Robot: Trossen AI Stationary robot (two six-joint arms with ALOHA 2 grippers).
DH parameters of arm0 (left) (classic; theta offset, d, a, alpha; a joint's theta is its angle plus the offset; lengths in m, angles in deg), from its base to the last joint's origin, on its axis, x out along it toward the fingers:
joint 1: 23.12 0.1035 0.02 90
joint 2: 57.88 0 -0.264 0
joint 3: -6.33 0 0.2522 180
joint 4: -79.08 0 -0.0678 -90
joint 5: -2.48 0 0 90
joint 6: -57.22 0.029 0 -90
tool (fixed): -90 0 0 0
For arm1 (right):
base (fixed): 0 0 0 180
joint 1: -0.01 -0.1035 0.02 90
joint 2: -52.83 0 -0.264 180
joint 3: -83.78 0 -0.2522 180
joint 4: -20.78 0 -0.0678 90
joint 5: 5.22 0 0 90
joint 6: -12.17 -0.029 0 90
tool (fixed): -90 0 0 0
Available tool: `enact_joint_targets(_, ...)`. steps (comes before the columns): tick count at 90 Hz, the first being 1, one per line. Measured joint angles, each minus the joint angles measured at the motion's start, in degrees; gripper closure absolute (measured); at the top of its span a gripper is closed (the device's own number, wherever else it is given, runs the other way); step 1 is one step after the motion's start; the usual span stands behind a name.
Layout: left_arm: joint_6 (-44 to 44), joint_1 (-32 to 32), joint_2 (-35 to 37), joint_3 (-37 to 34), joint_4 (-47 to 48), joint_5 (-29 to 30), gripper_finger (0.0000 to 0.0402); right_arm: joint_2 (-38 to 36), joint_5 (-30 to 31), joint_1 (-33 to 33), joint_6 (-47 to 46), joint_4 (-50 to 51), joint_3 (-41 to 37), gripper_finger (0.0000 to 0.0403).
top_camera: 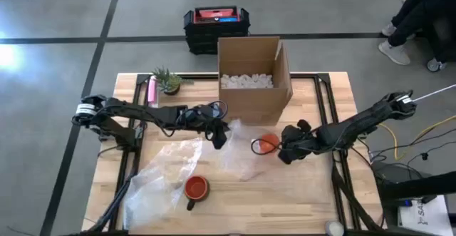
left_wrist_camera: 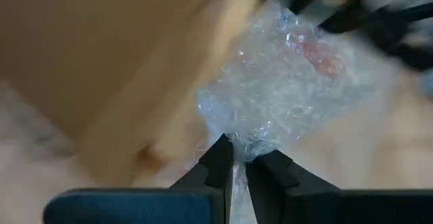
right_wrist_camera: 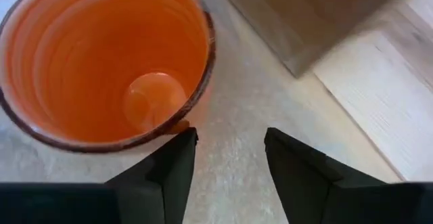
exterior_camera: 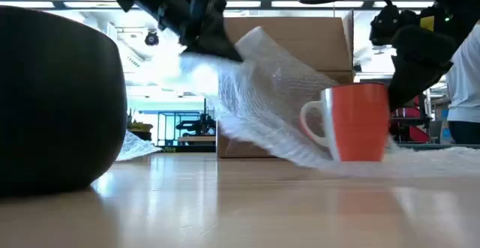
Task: Wrap mug
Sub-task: Wrap the orange mug with the right transparent bubble wrap
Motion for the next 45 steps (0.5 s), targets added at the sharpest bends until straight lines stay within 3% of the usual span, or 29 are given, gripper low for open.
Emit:
enact_joint_targets(26,-0.5,-2.2,-6.3,0.0,-18.7,-4.0,0.0382,4.5,-0.2,-0.2,2.6,-5.7,0.0,0.0269)
enact_joint_targets(45,-1.0,-3.1,-14.4,6.0,-19.6,-3.9,0.0382,6.5,-0.2,-0.2,3.7,-8.1,0.0,0.0287)
